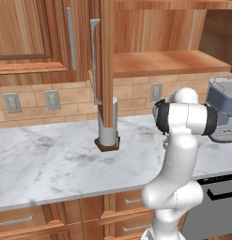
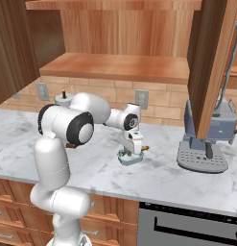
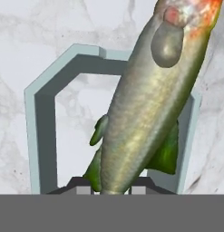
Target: Retrieve the tupperware from the cabinet, then place the raw meat into the tupperware to avoid contamination.
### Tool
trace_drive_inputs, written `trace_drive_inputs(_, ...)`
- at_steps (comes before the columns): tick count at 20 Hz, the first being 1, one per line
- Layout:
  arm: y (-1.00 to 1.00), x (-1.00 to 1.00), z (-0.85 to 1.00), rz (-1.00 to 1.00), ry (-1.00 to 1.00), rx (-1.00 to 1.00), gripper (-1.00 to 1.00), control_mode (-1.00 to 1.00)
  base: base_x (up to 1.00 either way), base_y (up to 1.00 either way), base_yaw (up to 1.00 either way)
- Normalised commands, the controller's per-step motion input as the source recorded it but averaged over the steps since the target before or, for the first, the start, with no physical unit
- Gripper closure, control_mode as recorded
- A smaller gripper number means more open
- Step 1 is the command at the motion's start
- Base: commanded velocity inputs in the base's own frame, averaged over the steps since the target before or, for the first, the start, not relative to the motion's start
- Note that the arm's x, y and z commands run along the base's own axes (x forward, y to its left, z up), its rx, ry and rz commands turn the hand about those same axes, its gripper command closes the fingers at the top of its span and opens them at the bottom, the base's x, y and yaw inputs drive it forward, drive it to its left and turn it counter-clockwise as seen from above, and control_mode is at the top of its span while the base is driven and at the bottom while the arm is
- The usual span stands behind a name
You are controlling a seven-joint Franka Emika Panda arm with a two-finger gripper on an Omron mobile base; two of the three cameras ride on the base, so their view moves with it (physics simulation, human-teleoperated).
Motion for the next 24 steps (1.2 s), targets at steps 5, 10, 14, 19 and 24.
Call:
trace_drive_inputs(5,0.01,-0.04,0.07,0.0,-0.01,0.0,1.0,-1.0,0.0,0.0,0.0)
trace_drive_inputs(10,0.01,-0.1,0.02,0.0,0.0,0.0,1.0,-1.0,0.0,0.0,0.0)
trace_drive_inputs(14,0.02,-0.09,0.05,0.0,0.0,0.0,1.0,-1.0,0.0,0.0,0.0)
trace_drive_inputs(19,0.13,-0.22,0.12,0.0,0.0,-0.01,1.0,-1.0,0.0,0.0,0.0)
trace_drive_inputs(24,0.09,-0.12,0.17,-0.01,0.0,0.0,1.0,-1.0,0.0,0.0,0.0)
